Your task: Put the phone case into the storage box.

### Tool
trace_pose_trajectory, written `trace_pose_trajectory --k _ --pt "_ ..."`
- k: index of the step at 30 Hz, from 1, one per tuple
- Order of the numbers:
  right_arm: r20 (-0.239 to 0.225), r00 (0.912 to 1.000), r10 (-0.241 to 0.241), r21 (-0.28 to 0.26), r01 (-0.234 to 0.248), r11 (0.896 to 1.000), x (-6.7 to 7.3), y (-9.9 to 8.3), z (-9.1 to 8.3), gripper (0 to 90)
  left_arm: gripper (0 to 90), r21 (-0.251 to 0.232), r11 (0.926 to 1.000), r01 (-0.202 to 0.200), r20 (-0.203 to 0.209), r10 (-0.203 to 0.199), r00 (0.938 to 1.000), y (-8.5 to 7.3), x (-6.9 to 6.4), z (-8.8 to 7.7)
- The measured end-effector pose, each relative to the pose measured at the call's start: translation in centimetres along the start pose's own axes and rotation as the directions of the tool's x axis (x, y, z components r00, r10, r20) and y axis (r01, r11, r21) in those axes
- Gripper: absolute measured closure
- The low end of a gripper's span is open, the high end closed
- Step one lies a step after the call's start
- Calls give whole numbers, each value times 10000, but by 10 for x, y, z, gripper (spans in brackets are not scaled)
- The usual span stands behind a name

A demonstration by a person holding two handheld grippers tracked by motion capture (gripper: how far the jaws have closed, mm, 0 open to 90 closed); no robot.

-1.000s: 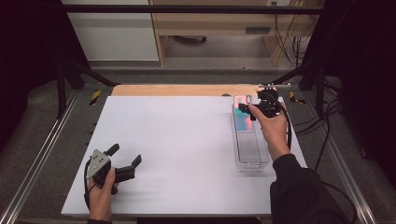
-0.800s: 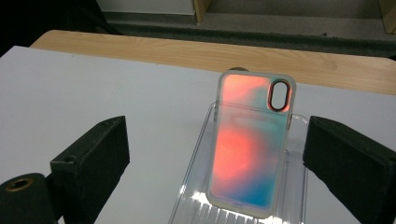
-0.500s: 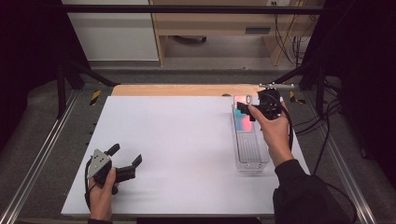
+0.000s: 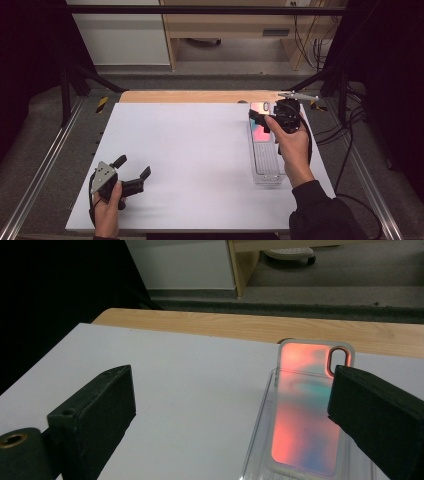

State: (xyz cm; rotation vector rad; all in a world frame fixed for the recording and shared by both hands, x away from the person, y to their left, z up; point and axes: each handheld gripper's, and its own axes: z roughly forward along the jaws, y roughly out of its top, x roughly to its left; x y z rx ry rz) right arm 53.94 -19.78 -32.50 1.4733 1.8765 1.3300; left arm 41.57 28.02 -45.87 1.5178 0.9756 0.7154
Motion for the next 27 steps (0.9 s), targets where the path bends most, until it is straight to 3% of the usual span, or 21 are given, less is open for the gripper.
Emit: trace_pose_trajectory --k 5,14,27 --pt "-137 9996 -262 -267 259 9993 9 -5 -2 47 13 -132 9998 172 26 -171 9998 1 1 -4" --pt "-363 9948 -950 -803 918 9925 24 -11 -7 39 13 -164 9998 92 52 -91 9999 3 -4 -10" --pt "-285 9819 -1874 -1700 1800 9689 34 -23 -11 43 12 -40 9995 -315 67 315 9995 1 -12 -26"
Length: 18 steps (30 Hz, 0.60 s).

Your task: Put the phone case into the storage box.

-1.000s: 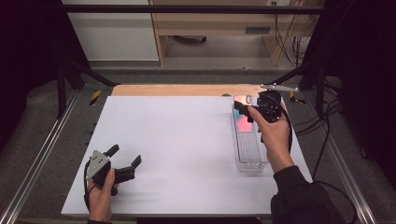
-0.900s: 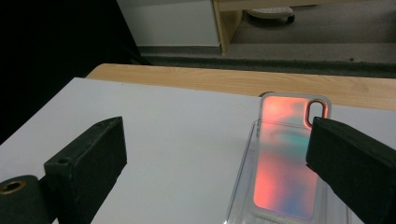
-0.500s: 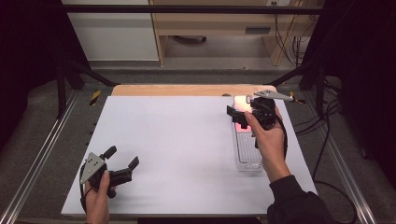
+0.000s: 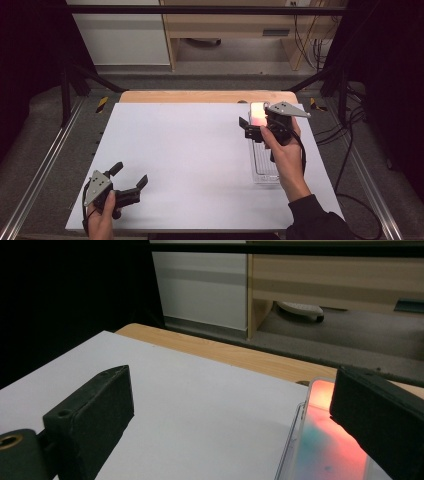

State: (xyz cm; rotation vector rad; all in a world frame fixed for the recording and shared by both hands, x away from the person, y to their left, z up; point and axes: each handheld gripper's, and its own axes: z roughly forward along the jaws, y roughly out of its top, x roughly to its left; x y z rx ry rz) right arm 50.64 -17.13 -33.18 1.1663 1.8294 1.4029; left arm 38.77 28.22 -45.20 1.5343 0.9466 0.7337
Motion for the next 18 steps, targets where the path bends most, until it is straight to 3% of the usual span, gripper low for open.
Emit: trace_pose_trajectory --k 7,11,18 --pt "100 9976 -689 -764 694 9947 2 -10 -11 51 12 46 10000 42 -180 -41 9998 -2 5 0" --pt "93 9965 -828 -1154 834 9898 0 -14 -16 53 12 65 10000 68 -384 -65 9992 -2 8 -2" --pt "140 9967 -797 -1294 808 9883 -6 -18 -28 52 12 72 10000 51 -444 -48 9990 -2 9 -1"
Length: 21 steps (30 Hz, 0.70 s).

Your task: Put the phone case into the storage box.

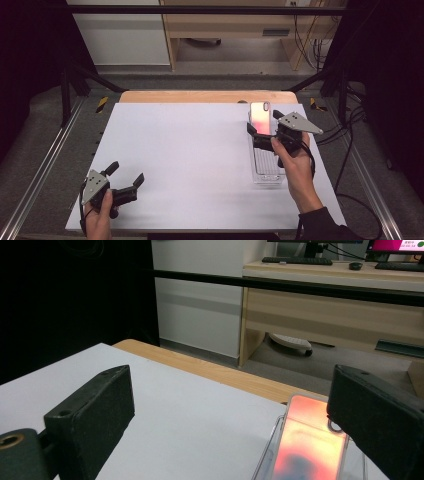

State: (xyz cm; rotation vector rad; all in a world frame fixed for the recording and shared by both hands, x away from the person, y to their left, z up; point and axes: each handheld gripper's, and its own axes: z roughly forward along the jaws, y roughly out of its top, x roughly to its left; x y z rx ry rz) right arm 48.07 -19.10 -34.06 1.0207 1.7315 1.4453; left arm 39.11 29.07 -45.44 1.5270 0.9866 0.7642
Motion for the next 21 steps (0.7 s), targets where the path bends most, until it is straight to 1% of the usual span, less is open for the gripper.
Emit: trace_pose_trajectory --k 2,6,7,8,11,12,14,21 --pt "4 10000 -54 -50 55 10000 -1 -2 -3 51 12 -11 10000 40 17 -40 10000 0 1 0" --pt "-137 9998 -159 -88 158 9998 -1 -5 -7 42 11 -89 10000 42 -118 -43 9999 0 4 -3" --pt "-157 9997 -168 -98 166 9998 -1 -5 -8 41 11 -109 9999 113 -86 -114 9999 0 5 -3" --pt "-167 9997 -164 -119 162 9998 -2 -6 -9 39 11 -148 9999 89 -164 -91 9998 0 6 -4" --pt "-195 9997 -135 -196 131 9997 -3 -6 -13 37 11 -181 9998 115 -208 -118 9997 1 7 -5" --pt "-202 9998 -92 -214 88 9997 -3 -6 -15 34 11 -192 9997 173 -167 -176 9997 1 7 -4" --pt "-219 9998 -35 -215 30 9998 -4 -7 -18 34 10 -210 9997 81 -267 -86 9996 1 9 -6" --pt "-173 9998 108 -208 -111 9997 -11 -9 -27 32 10 -222 9997 113 -340 -120 9993 1 12 -7"
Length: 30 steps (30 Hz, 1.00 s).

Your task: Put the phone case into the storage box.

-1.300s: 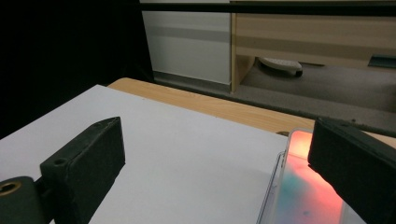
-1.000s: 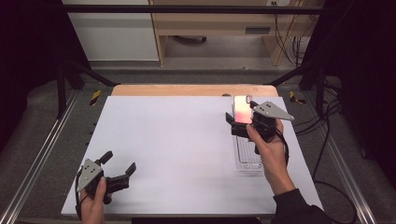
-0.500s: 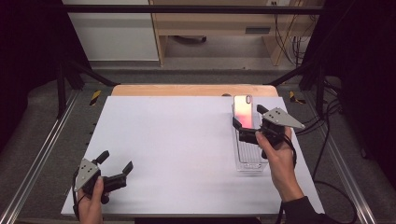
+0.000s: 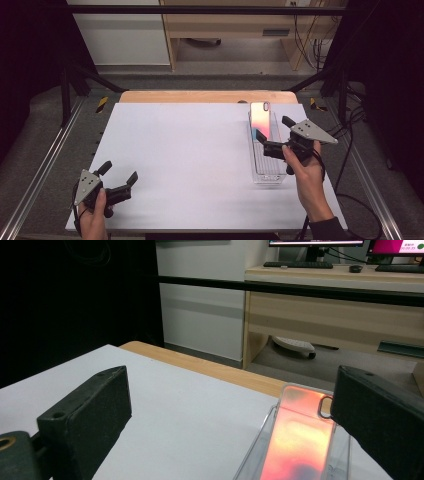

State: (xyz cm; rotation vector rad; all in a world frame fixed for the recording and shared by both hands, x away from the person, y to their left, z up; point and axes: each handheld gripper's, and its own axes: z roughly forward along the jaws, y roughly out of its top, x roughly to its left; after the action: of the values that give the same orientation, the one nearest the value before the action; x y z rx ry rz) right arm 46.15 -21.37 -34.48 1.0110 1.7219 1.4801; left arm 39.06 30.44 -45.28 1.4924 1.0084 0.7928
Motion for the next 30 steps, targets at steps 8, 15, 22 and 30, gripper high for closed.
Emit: trace_pose_trajectory --k 8,15,22,30 --pt "82 9998 162 -60 -162 9999 -8 -4 -8 30 10 -6 10000 -54 -10 54 10000 0 0 0" --pt "184 9996 232 -75 -231 9997 -14 -7 -17 27 11 -2 10000 -61 -26 61 10000 0 0 0" --pt "421 9986 322 49 -324 9995 -25 -16 -29 27 10 -79 9997 -217 -160 216 9996 1 2 -2" --pt "604 9970 479 144 -489 9987 -34 -25 -38 25 10 -99 9996 -258 -216 256 9994 2 5 -4"
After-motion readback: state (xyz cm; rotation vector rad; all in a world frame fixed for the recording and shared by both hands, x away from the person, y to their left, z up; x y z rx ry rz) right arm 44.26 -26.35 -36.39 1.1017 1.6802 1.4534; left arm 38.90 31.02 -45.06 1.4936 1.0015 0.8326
